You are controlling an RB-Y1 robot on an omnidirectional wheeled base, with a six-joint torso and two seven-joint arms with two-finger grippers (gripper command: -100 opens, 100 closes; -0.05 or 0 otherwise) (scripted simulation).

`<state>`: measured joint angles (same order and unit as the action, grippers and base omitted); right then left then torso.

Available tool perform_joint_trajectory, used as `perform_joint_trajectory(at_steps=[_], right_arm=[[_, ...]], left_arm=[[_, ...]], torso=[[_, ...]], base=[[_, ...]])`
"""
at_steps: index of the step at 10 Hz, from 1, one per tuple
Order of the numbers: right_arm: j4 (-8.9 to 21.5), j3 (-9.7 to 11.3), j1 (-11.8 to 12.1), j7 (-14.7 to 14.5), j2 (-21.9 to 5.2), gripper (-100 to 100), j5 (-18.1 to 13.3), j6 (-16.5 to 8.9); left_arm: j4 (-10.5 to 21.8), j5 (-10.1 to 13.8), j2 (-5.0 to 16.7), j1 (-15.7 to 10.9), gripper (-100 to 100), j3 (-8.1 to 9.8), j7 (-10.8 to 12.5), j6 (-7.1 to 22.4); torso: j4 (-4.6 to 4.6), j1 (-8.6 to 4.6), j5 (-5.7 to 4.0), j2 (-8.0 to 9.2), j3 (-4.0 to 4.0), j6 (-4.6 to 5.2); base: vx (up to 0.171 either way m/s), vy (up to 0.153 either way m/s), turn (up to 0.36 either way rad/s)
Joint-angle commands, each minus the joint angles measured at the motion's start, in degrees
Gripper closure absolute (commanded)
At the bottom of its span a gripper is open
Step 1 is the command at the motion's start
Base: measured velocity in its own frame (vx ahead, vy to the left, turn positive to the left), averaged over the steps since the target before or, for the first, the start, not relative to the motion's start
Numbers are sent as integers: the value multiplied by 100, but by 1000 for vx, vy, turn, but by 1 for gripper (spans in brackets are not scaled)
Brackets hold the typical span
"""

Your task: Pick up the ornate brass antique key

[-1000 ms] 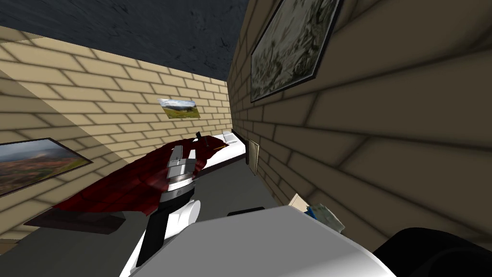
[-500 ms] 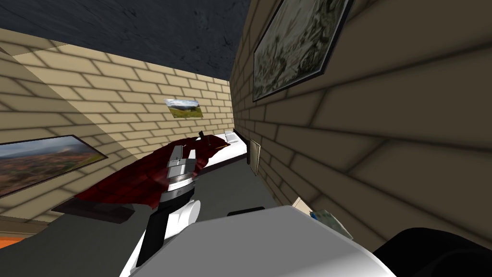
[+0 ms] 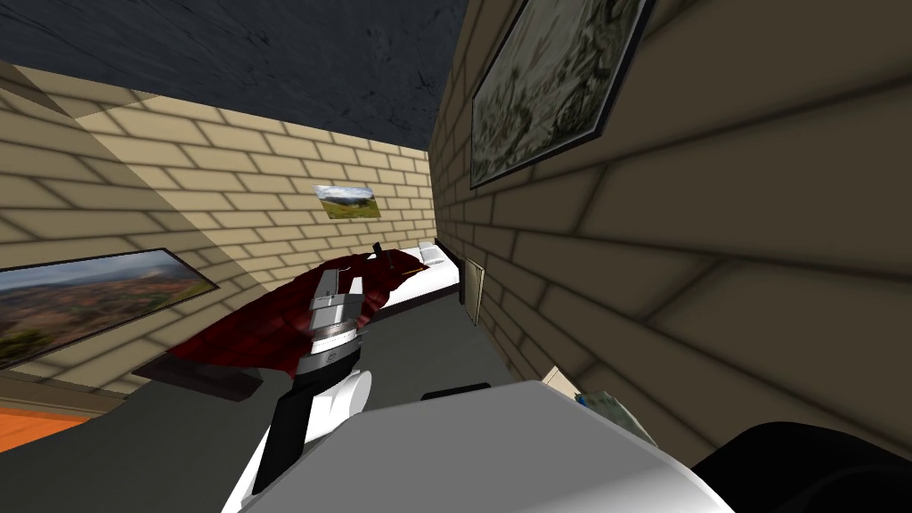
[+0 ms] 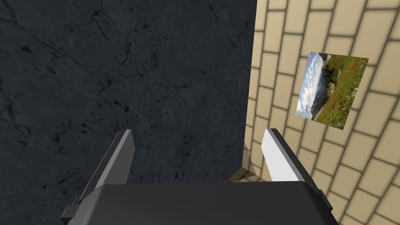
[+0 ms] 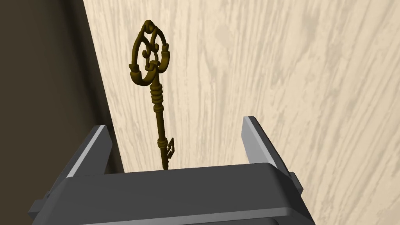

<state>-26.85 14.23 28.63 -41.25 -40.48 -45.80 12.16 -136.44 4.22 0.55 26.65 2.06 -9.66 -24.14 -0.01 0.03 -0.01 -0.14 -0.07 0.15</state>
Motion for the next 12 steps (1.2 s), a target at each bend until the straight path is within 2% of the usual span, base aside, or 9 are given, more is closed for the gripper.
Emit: perform_joint_trajectory(at_steps=[1, 5, 6, 7, 9, 11, 12], right_arm=[[0, 0, 0, 0, 0, 100, 0, 0], [1, -1, 0, -2, 0, 100, 0, 1], [1, -1, 0, -2, 0, 0, 0, 1], [102, -51, 86, 75, -185, -100, 41, 10], [102, -51, 86, 75, -185, -100, 41, 10], [218, -93, 193, 227, -358, -100, 104, 84], [218, -93, 193, 227, -358, -100, 104, 84]], left_arm=[[0, 0, 0, 0, 0, 0, 0, 0], [0, 0, 0, 0, 0, 0, 0, 0], [0, 0, 0, 0, 0, 0, 0, 0], [0, 0, 0, 0, 0, 0, 0, 0], [0, 0, 0, 0, 0, 0, 0, 0], [0, 0, 0, 0, 0, 0, 0, 0], [0, 0, 0, -1, 0, 0, 0, 0]], torso=[[0, 0, 0, 0, 0, 0], [0, -1, 0, 0, 0, 0], [0, -1, 0, 0, 0, 0], [0, -1, 0, 0, 0, 0], [1, 8, 2, 7, 4, 0], [1, 3, 1, 6, 3, 0], [3, 9, 3, 17, 9, -1]], base=[[0, 0, 0], [0, 0, 0], [0, 0, 0], [-12, 20, 39], [-17, 18, 14], [-35, 20, 61], [-52, 33, 51]])
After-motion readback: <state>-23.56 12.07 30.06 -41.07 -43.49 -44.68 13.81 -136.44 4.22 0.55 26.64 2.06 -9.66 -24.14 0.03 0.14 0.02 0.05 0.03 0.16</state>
